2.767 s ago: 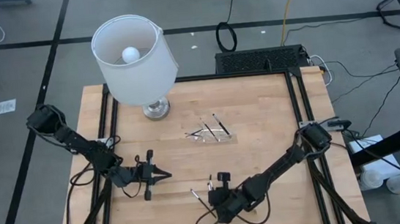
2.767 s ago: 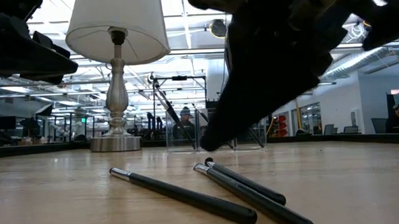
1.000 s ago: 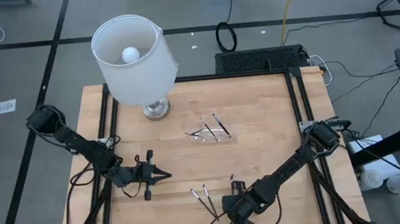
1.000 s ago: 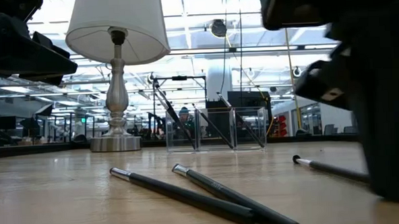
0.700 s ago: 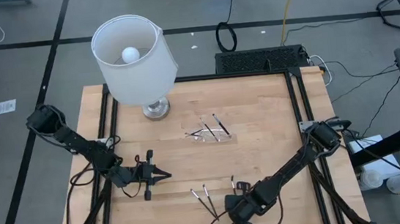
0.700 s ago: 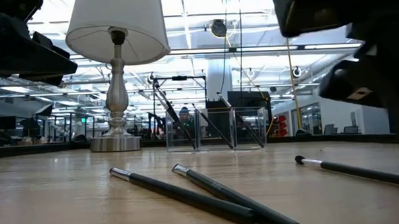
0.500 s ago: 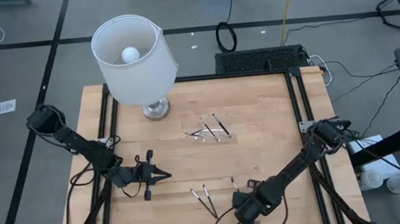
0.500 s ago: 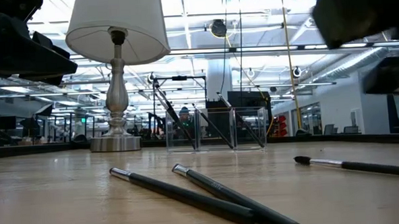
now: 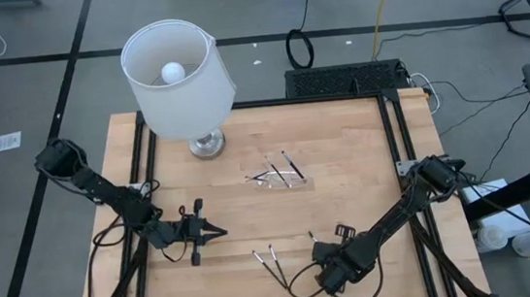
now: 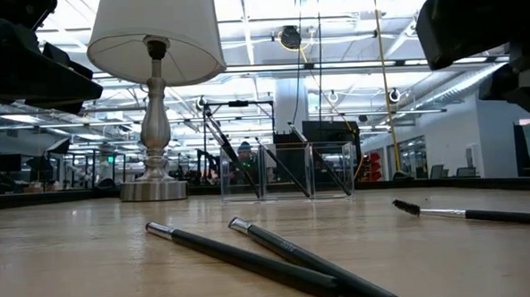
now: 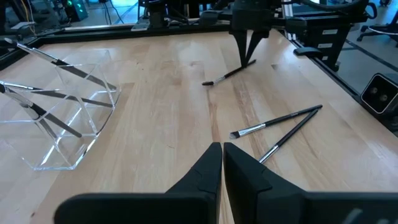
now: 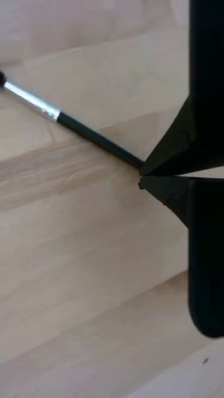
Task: Sort items
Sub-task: Put the brow brush into the transparent organizer
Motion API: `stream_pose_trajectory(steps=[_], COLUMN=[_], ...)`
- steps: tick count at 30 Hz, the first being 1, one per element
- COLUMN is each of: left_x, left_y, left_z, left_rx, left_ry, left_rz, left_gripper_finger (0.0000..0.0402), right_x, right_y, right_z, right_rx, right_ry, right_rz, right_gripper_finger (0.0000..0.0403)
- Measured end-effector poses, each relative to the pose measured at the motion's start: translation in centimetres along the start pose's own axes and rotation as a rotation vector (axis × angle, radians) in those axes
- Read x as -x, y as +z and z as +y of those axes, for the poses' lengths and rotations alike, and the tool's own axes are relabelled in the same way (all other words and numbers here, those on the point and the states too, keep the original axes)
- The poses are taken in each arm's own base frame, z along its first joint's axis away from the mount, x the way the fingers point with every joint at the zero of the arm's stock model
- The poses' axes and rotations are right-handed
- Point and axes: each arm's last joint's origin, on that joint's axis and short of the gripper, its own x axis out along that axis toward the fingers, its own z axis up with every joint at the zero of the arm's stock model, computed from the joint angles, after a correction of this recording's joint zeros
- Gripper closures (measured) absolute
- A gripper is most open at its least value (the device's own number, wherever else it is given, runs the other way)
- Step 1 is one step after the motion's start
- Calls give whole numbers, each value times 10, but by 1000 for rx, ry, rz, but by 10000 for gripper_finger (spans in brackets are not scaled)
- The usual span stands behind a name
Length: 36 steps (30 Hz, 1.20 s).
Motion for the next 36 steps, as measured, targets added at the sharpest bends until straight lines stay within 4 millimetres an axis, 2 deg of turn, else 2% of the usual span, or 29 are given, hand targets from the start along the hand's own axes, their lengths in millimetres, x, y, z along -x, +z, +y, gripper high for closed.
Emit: stream_pose_trajectory(steps=[20, 24, 29, 33, 36], left_x=[0, 0, 0, 0, 0], left_y=[-1, -1, -3, -4, -4], left_z=[0, 1, 1, 1, 1], left_rx=[-8, -9, -2, 11, 13], left_ry=[4, 6, 8, 9, 10], left_rz=[10, 13, 25, 32, 32], left_gripper_finger=[376, 376, 376, 376, 376], right_x=[1, 10, 15, 17, 17], right_y=[-2, 1, -14, -26, -25], right_z=[-1, 7, 16, 15, 15], right_rx=[66, 80, 48, -1, -33], right_ry=[10, 68, 139, 76, 53], right_rz=[47, 53, 177, 214, 181], right_gripper_finger=[403, 403, 403, 403, 403])
